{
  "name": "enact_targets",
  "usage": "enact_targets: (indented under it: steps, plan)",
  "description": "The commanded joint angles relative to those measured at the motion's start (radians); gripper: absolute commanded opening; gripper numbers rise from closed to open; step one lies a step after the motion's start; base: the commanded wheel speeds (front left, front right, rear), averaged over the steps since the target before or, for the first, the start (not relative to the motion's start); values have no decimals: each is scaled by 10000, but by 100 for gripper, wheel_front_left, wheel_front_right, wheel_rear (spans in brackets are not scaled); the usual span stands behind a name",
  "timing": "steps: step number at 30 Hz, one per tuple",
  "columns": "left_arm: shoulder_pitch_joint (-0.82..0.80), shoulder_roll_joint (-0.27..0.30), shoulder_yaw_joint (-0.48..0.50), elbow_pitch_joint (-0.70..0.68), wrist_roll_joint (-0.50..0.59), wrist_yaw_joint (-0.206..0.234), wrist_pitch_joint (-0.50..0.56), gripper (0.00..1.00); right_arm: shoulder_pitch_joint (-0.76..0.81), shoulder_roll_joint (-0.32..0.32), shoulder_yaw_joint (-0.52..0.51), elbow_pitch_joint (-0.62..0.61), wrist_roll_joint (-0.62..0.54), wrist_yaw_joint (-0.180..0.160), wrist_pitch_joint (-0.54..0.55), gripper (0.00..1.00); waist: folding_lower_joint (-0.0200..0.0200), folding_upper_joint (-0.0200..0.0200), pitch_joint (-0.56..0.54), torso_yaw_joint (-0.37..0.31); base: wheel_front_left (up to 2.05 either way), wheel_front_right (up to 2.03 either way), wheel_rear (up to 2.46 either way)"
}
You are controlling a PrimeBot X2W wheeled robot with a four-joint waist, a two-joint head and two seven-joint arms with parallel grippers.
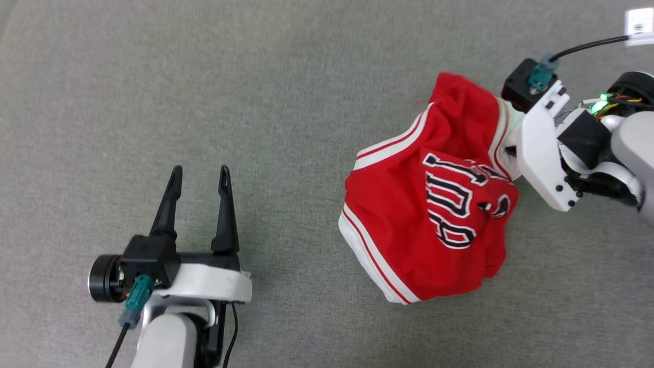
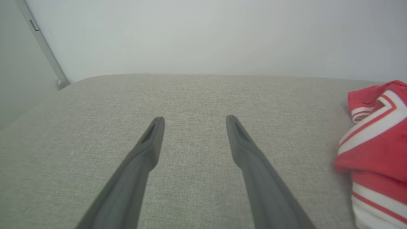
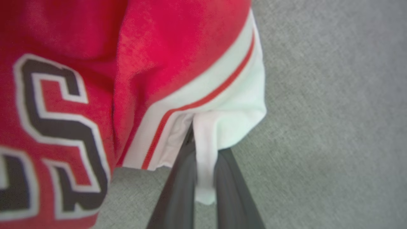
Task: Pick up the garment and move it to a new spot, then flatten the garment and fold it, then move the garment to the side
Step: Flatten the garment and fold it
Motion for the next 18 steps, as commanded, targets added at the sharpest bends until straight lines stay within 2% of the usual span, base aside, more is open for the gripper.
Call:
enact_targets:
  steps: [1, 6, 9, 10, 11, 14, 18]
  plan:
    - [255, -5, 75, 39, 72, 22, -27, 100, 103, -188, -42, -131, 207, -12, -422, 0, 0, 0, -545, -167, 0, 0, 0]
    - [713, -3, 172, 130, 201, -38, -27, 100, 342, -970, -95, -1009, 523, -11, -1567, 0, 0, 0, -1376, -513, 0, 0, 0]
    - [985, -8, 268, 110, 258, -59, -27, 100, 737, -1733, -173, -1598, 723, -11, -1963, 0, 0, 0, -1746, -770, 0, 0, 0]
    - [985, -8, 268, 110, 258, -59, -27, 100, 737, -1733, -173, -1598, 723, -11, -1963, 0, 0, 0, -1746, -770, 0, 0, 0]
    - [1144, -7, 292, 97, 307, -102, -27, 100, 1218, -2266, -300, -1938, 984, -11, -2201, 0, 0, 0, -1935, -890, 0, 0, 0]
    - [1306, -5, 374, 57, 312, -88, -27, 100, 2101, -3128, -689, -2181, 1550, -12, -2528, 0, 0, 0, -2083, -1050, 0, 0, 0]
    - [1422, -7, 448, 54, 357, -126, -27, 100, 3563, -3920, -967, -1910, 2121, -11, -2757, 0, 0, 0, -2127, -1213, 0, 0, 0]
